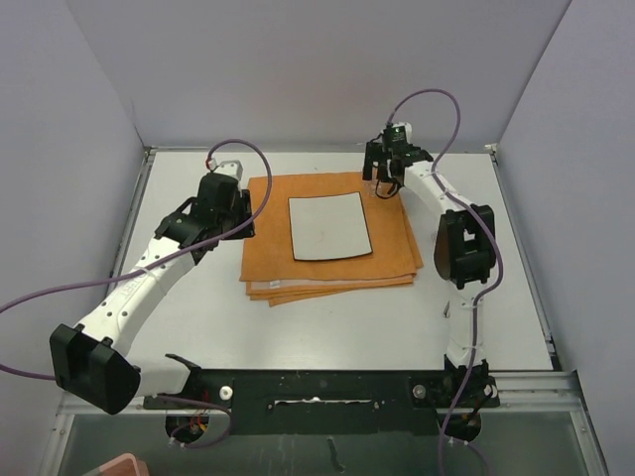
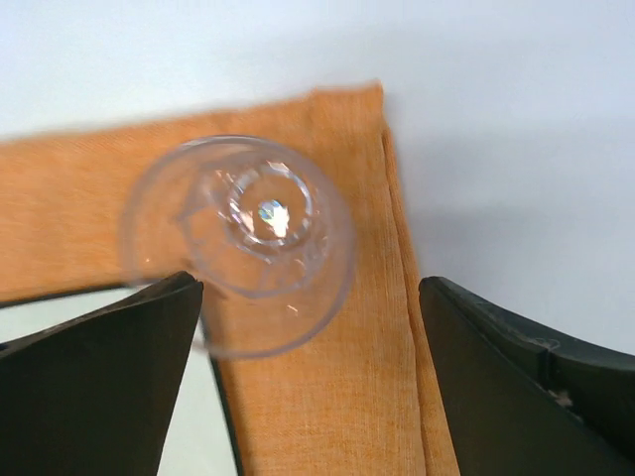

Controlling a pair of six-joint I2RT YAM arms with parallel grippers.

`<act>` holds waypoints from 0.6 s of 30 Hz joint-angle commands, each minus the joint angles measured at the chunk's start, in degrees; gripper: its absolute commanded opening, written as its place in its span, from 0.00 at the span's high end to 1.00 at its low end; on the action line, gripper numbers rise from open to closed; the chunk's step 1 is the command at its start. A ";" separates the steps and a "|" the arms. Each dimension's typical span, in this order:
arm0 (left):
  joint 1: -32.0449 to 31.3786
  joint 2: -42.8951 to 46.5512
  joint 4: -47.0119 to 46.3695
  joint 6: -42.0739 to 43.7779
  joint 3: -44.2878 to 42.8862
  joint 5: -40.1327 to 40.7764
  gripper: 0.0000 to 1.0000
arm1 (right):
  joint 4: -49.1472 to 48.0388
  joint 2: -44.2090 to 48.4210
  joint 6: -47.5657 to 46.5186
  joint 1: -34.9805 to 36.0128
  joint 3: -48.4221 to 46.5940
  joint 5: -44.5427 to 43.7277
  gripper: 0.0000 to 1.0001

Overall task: Set the dinner table for one person
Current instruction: Place the cup on the napkin.

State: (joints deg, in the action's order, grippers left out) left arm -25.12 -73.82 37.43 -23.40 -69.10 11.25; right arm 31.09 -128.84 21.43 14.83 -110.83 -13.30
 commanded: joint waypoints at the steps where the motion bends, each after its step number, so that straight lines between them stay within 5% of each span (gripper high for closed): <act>1: -0.60 2.43 -1.72 -0.85 0.30 -0.70 0.62 | -11.67 8.04 -4.01 0.64 -2.75 2.06 0.02; 8: -1.05 3.86 -2.19 -0.56 1.83 0.36 0.62 | -13.53 11.57 -5.13 1.24 -0.70 2.61 0.02; 10: -1.06 4.25 -3.14 0.26 3.17 1.38 0.62 | -17.91 16.73 -3.68 1.48 5.85 2.28 0.02; 15: -1.25 0.72 -6.12 0.42 2.49 -1.36 0.61 | -35.89 31.94 5.00 -5.23 31.02 17.43 0.01; 17: -1.59 -1.59 -6.66 -0.16 1.41 -2.26 0.61 | -35.56 35.12 5.99 -7.63 35.07 20.47 0.26; 18: -1.86 -2.62 -7.02 -0.23 0.90 -2.74 0.61 | -33.13 36.05 4.24 -7.94 35.30 20.73 0.55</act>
State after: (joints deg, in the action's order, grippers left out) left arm -25.98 -72.99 35.64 -23.46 -65.36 10.96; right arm 6.63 -99.90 23.05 11.31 -79.22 -0.10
